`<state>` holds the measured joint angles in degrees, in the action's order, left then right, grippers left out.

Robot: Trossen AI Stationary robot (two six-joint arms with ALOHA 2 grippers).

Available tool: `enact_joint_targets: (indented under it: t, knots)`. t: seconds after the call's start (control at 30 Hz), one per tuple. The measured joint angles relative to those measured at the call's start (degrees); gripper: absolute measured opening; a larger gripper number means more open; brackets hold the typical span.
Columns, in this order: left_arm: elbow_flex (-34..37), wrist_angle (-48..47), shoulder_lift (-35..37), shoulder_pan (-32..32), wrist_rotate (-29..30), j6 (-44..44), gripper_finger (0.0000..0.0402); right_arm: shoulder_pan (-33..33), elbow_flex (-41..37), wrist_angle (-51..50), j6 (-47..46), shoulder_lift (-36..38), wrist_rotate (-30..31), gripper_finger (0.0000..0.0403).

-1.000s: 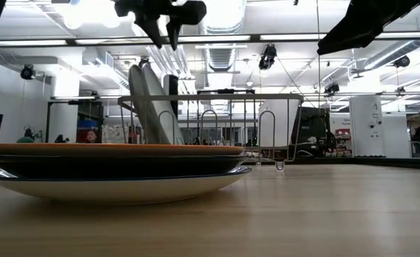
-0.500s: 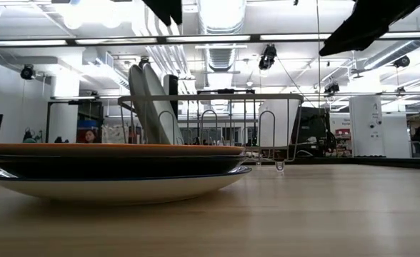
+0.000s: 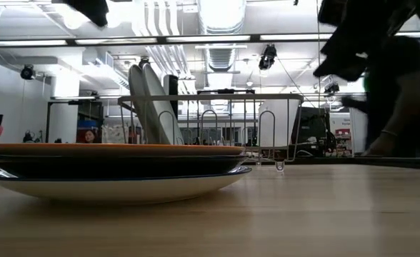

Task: Sort dishes
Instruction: Put the orange plate in the dish rack

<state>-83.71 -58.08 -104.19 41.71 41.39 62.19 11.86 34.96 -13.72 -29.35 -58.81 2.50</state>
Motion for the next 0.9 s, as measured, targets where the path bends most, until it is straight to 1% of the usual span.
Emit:
enact_joint_targets:
  t: [0.1,0.23,0.4,0.5,0.6,0.9]
  knots:
    - [5.82,4.96,-0.03,-0.02,-1.01,-0.15,0.0154,1.2,0.0,3.61,-3.92,-5.1,-0.02,0.0206]
    - [11.06,5.14,-0.03,0.42,-2.34,-0.14,0.0154,2.45,0.12,9.68,-9.19,-11.05,0.02,0.021]
    - [16.45,6.28,-0.03,1.4,-6.43,1.89,0.0154,3.17,0.17,16.66,-14.6,-18.07,0.27,0.0211]
    - [19.12,8.79,-0.01,2.6,-6.5,2.78,0.0154,3.19,0.17,17.54,-17.56,-21.43,0.63,0.0207]
    - [21.08,11.06,0.14,3.28,-6.11,3.09,0.0154,3.57,0.15,20.56,-20.45,-24.77,1.12,0.0205]
    - [25.22,15.76,0.39,3.52,-4.09,2.34,0.0154,5.6,0.2,38.24,-26.86,-35.79,1.87,0.0218]
